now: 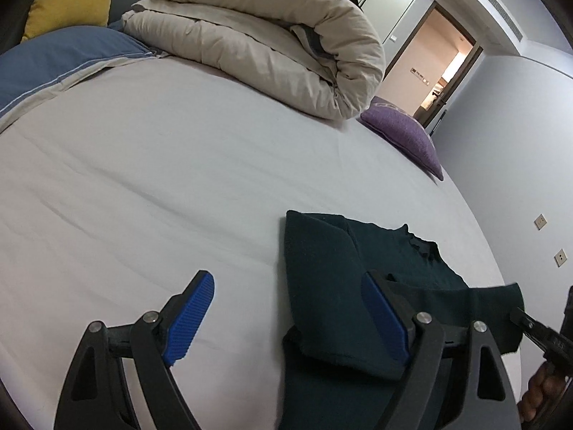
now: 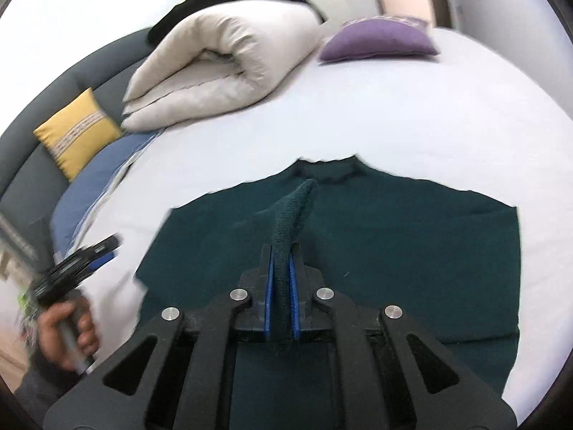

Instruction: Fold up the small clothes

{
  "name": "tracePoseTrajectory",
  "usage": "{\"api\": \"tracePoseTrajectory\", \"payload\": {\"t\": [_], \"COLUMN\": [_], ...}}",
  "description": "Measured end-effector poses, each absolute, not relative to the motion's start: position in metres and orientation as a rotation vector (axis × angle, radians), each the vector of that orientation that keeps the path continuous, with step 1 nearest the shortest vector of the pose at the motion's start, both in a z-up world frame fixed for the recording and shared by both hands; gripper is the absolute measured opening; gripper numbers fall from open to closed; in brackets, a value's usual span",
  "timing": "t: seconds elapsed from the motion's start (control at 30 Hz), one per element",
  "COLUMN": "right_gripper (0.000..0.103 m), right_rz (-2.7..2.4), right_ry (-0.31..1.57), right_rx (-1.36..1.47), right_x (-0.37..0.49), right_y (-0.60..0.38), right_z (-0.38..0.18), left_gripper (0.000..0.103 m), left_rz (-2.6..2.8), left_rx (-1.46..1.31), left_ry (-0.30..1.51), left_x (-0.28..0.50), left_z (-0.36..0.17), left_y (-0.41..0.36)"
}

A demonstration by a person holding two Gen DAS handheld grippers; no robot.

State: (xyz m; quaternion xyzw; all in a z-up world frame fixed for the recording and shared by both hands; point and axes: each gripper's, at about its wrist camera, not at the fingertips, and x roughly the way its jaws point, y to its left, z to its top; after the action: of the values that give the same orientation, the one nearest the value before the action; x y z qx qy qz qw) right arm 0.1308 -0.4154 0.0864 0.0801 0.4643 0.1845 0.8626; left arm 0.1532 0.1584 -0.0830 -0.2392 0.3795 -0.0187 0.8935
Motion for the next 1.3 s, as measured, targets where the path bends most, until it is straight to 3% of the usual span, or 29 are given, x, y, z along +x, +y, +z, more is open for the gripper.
{"api": "tracePoseTrajectory", "payload": {"t": [0.2, 0.57, 0.67, 0.77, 0.83, 0.93, 1.3], "right_gripper": [0.007, 0.007, 0.007, 0.007, 0.007, 0.007, 0.006], "right_rz": [0.387, 0.437, 0.356, 0.272, 0.222, 0.138, 0.119], "right_ry": [0.961, 0.824, 0.835, 0.899, 0.973, 1.103, 1.083], "right_rx": [0.083, 0.047, 0.079, 0.166, 0.227, 0.255, 0.371], "right_x": [0.13, 0.14, 0.153, 0.169, 0.177, 0.179, 0.15], "right_y": [-0.403, -0.39, -0.421, -0.466, -0.489, -0.51, -0.533], "right_z": [0.089, 0.147, 0.137, 0.099, 0.066, 0.012, 0.003], "left_gripper": [0.086, 0.083, 0.071, 0.05, 0.027, 0.008, 0.005], "left_rz": [-0.034, -0.027, -0.015, -0.002, -0.01, -0.04, -0.031], "left_rx": [-0.504, -0.463, -0.447, -0.405, -0.394, -0.393, -0.376], "left_ry": [0.861, 0.951, 0.966, 0.977, 0.981, 0.99, 0.983], "left_x": [0.171, 0.202, 0.209, 0.213, 0.215, 0.218, 0.217], "left_z": [-0.102, -0.13, -0.135, -0.138, -0.139, -0.138, -0.135], "left_y": [0.152, 0.139, 0.137, 0.134, 0.131, 0.127, 0.13]}}
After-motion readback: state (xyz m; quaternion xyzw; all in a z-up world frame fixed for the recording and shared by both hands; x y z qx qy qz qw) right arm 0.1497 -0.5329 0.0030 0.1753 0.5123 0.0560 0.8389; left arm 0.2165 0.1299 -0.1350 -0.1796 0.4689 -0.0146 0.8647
